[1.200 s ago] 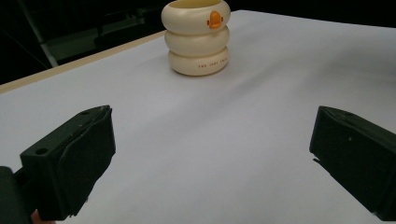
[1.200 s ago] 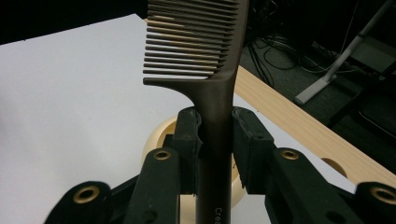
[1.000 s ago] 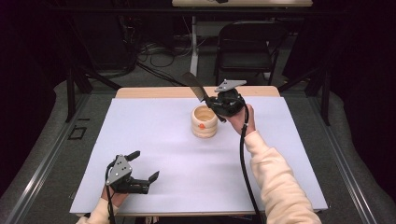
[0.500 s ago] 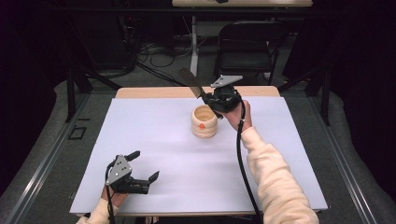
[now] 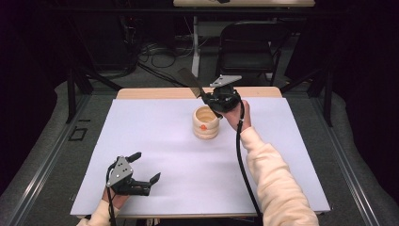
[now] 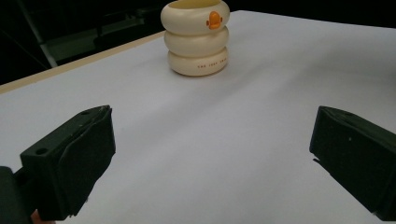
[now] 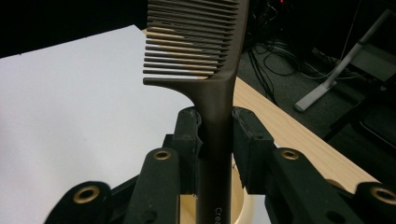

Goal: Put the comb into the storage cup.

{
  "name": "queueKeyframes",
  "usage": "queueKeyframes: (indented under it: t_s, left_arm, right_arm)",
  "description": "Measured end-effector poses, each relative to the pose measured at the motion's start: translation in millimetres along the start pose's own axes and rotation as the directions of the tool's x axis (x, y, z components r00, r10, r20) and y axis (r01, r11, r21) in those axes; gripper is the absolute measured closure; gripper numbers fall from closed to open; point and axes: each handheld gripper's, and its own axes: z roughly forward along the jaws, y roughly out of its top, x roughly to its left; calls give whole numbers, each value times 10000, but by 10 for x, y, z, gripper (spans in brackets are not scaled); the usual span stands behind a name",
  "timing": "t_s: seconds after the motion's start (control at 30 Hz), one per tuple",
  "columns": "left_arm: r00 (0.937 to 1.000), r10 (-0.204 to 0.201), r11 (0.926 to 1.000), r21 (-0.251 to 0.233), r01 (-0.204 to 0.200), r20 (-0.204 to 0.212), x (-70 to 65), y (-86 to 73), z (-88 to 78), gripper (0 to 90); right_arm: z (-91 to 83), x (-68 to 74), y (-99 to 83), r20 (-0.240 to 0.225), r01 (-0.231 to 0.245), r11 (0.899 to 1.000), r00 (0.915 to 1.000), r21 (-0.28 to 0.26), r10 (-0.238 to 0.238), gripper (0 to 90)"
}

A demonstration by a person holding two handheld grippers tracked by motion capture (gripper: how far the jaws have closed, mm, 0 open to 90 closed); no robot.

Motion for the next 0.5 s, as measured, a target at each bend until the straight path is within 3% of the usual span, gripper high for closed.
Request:
queueKeyframes:
  t_s: [0.5]
  left_arm:
    - [10000, 9, 10000, -88, -9, 16, -2, 3, -3, 1]
  right_arm:
    - [133, 36, 25, -15, -31, 9999, 10000, -99, 31, 722]
